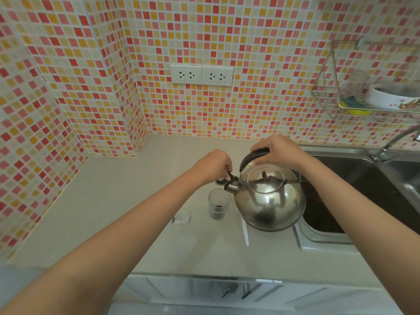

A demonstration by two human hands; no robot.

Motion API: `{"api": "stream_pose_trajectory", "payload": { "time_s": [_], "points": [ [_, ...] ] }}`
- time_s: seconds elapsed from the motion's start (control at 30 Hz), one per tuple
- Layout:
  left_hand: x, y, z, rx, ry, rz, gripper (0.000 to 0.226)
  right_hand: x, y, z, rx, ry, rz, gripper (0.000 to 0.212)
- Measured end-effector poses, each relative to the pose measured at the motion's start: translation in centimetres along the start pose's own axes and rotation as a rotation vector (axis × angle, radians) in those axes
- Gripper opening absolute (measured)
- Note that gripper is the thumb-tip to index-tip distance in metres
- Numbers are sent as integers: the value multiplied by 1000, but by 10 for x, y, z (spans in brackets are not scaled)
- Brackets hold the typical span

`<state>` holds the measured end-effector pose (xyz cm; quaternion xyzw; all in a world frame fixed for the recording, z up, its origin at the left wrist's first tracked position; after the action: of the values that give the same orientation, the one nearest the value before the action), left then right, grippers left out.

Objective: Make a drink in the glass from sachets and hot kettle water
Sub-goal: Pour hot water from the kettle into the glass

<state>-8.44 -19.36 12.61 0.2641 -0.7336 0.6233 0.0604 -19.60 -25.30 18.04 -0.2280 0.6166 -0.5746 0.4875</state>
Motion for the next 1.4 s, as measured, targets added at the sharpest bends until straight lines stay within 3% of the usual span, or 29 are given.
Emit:
{"api": "stream_pose_trajectory", "payload": {
  "time_s": [0.53,1.4],
  "points": [
    [-7,17,-9,-26,-8,38,33,-14,19,1,-137,-9,-120,20],
    [-8,15,-9,-15,-5,34,31,-22,18,6,-156,-39,-129,14]
  ]
}}
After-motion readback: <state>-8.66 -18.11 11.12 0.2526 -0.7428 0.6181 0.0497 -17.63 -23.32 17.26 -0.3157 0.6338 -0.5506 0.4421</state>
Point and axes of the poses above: each hand's wrist, its own z-axis towards the middle knuckle, its own y-axis out of the palm, x = y × z, the point moved 10 cm from there along z, towards the middle knuckle, and after that the axes turned 14 degrees about -y, right-handed, at the moved point
